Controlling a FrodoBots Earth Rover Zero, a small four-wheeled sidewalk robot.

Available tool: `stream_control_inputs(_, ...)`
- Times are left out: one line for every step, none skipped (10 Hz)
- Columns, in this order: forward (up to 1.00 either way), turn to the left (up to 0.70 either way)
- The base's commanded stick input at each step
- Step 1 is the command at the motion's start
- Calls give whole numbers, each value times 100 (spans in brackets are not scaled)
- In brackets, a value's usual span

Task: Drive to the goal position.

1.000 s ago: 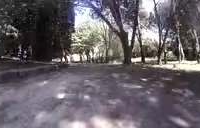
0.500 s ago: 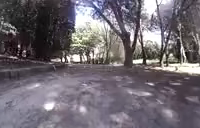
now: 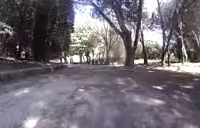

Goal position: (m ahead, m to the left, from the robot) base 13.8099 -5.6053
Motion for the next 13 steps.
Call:
stream_control_inputs(85,0)
stream_control_inputs(85,0)
stream_control_inputs(85,0)
stream_control_inputs(85,0)
stream_control_inputs(85,0)
stream_control_inputs(85,0)
stream_control_inputs(85,0)
stream_control_inputs(85,0)
stream_control_inputs(85,0)
stream_control_inputs(85,0)
stream_control_inputs(85,0)
stream_control_inputs(85,0)
stream_control_inputs(85,0)
